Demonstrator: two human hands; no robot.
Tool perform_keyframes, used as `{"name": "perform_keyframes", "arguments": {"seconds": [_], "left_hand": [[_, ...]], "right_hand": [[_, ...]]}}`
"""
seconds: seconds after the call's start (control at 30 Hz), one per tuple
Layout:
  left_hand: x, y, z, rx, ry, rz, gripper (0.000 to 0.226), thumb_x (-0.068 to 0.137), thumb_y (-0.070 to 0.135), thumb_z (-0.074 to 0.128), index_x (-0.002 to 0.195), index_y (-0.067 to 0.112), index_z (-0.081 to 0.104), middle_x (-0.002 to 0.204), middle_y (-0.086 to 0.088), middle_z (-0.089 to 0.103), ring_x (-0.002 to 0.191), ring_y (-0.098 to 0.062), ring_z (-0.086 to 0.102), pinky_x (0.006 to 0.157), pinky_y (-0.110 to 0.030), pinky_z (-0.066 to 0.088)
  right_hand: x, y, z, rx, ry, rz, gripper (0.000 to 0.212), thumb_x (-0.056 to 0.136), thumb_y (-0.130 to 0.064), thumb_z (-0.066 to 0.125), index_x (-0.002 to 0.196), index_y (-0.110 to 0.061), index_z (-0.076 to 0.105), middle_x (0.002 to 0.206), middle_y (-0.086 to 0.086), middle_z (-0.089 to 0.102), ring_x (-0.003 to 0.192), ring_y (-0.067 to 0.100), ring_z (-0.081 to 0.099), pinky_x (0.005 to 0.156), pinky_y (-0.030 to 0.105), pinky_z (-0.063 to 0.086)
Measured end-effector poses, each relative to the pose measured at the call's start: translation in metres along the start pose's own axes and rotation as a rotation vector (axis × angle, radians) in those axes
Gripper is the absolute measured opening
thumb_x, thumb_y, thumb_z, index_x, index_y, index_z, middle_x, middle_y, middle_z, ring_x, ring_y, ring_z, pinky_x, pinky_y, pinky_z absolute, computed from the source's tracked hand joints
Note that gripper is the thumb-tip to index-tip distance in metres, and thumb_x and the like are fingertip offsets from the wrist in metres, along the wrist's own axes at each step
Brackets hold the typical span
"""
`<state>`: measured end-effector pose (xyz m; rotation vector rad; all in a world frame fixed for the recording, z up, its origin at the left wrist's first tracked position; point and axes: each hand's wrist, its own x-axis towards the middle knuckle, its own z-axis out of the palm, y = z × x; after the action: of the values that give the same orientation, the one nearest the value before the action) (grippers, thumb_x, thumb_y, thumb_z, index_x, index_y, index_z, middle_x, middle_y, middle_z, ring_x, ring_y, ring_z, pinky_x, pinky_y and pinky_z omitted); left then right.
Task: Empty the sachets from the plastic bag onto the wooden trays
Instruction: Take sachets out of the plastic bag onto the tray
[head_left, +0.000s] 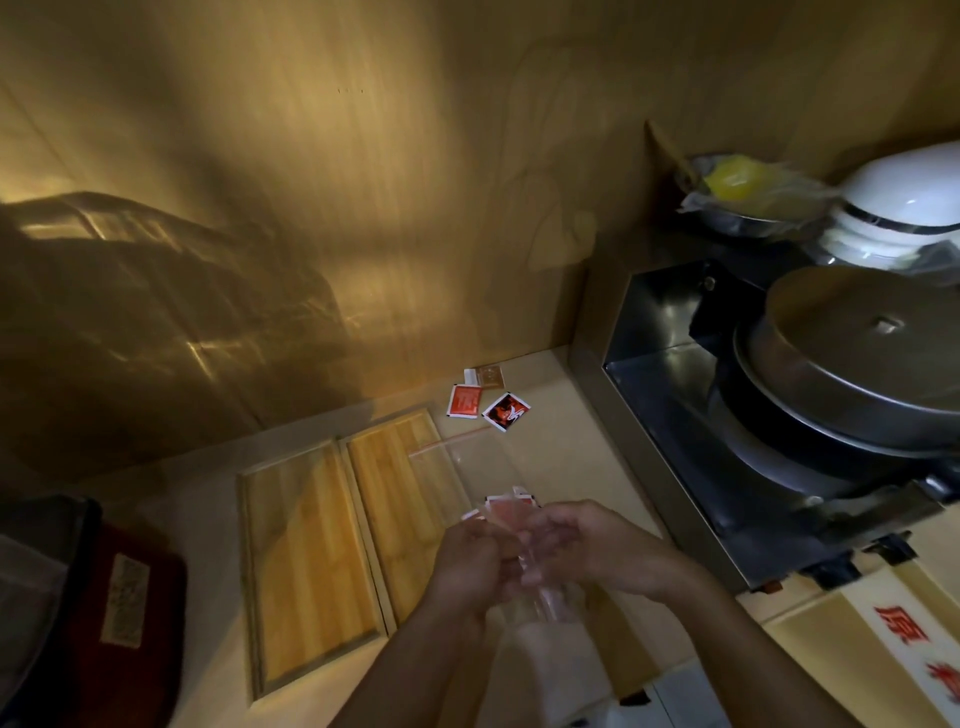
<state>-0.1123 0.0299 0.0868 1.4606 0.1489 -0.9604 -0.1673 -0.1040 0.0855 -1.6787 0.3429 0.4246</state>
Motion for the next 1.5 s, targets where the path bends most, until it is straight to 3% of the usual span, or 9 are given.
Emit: {"name": "perform_keyframes", "arguments": {"seconds": [0.1,0.43,0.6,0.67,0.77,0.83,1.1,1.37,1.5], "left_hand": [[0.005,-0.003,-0.007,-0.011,-0.003,-0.120,0.017,0.081,-0.011,0.054,0.069,-0.002,0.064,0.058,-0.012,0.070,0.044,-0.015,0.064,0.041,-0.022,0.054],[0.013,-0.011,-0.014,-0.145,-0.054,-0.074,0.016,0.078,-0.007,0.063,0.065,0.001,0.066,0.048,-0.002,0.067,0.041,-0.005,0.062,0.040,-0.012,0.049],[0.012,-0.014,-0.011,-0.151,-0.033,-0.058,0.023,0.077,-0.004,0.067,0.099,-0.008,0.063,0.070,-0.014,0.065,0.048,-0.012,0.060,0.049,-0.018,0.050],[0.013,-0.014,-0.013,-0.105,-0.023,-0.011,0.011,0.074,-0.004,0.070,0.084,-0.003,0.065,0.058,-0.009,0.066,0.043,-0.011,0.059,0.047,-0.019,0.050],[0.010,-0.014,-0.012,-0.024,-0.034,0.089,0.012,0.077,0.001,0.069,0.066,0.003,0.064,0.049,-0.002,0.063,0.042,-0.009,0.055,0.044,-0.020,0.044],[0.011,-0.015,-0.008,-0.003,-0.039,0.165,0.017,0.079,-0.002,0.065,0.064,0.002,0.060,0.050,-0.003,0.058,0.045,-0.010,0.052,0.047,-0.020,0.042],[0.012,-0.014,-0.014,0.151,-0.139,0.289,0.033,0.084,0.003,0.061,0.053,0.014,0.055,0.057,-0.004,0.048,0.053,-0.012,0.041,0.051,-0.024,0.029],[0.009,-0.016,-0.013,-0.104,-0.270,0.226,0.026,0.090,0.003,0.047,0.065,0.007,0.057,0.061,-0.006,0.061,0.061,-0.017,0.053,0.058,-0.022,0.042],[0.010,-0.016,-0.019,0.002,-0.185,0.198,0.018,0.089,0.001,0.050,0.073,0.003,0.056,0.069,-0.010,0.058,0.056,-0.011,0.057,0.050,-0.016,0.048]], "right_hand": [[-0.001,0.012,0.006,-0.308,0.095,-0.051,0.032,0.081,-0.002,0.062,0.112,-0.008,0.063,0.089,-0.006,0.063,0.082,0.007,0.059,0.072,0.013,0.047],[0.000,0.016,0.024,-0.155,0.368,-0.246,0.013,0.071,-0.008,0.076,0.078,-0.014,0.068,0.071,-0.011,0.056,0.066,0.001,0.053,0.062,0.007,0.041],[-0.004,0.015,0.028,-0.411,0.460,-0.262,0.023,0.070,-0.020,0.073,0.066,-0.038,0.059,0.061,-0.021,0.050,0.061,-0.012,0.053,0.056,0.006,0.039],[-0.006,0.014,0.025,-0.452,0.469,-0.248,0.014,0.072,-0.022,0.070,0.067,-0.034,0.063,0.057,-0.016,0.054,0.057,-0.005,0.053,0.054,0.010,0.038],[-0.010,0.009,0.024,-0.539,0.414,-0.227,0.037,0.072,-0.026,0.066,0.061,-0.059,0.053,0.058,-0.025,0.059,0.056,-0.006,0.053,0.050,0.009,0.037],[-0.009,0.009,0.025,-0.587,0.410,-0.202,0.031,0.075,-0.027,0.064,0.056,-0.049,0.053,0.052,-0.014,0.056,0.053,0.000,0.052,0.049,0.014,0.032],[-0.012,0.010,0.015,-0.023,0.260,-0.140,0.033,0.081,0.000,0.057,0.054,-0.019,0.065,0.054,0.010,0.063,0.046,0.019,0.059,0.050,0.028,0.047],[-0.007,0.017,0.023,0.570,0.249,-0.112,0.039,0.086,-0.001,0.048,0.050,-0.014,0.057,0.039,-0.006,0.038,0.034,0.002,0.025,0.034,0.012,0.019],[-0.008,0.017,0.025,0.426,0.265,-0.106,0.036,0.088,0.000,0.048,0.055,-0.012,0.053,0.038,-0.004,0.043,0.031,0.005,0.030,0.033,0.014,0.023]]}}
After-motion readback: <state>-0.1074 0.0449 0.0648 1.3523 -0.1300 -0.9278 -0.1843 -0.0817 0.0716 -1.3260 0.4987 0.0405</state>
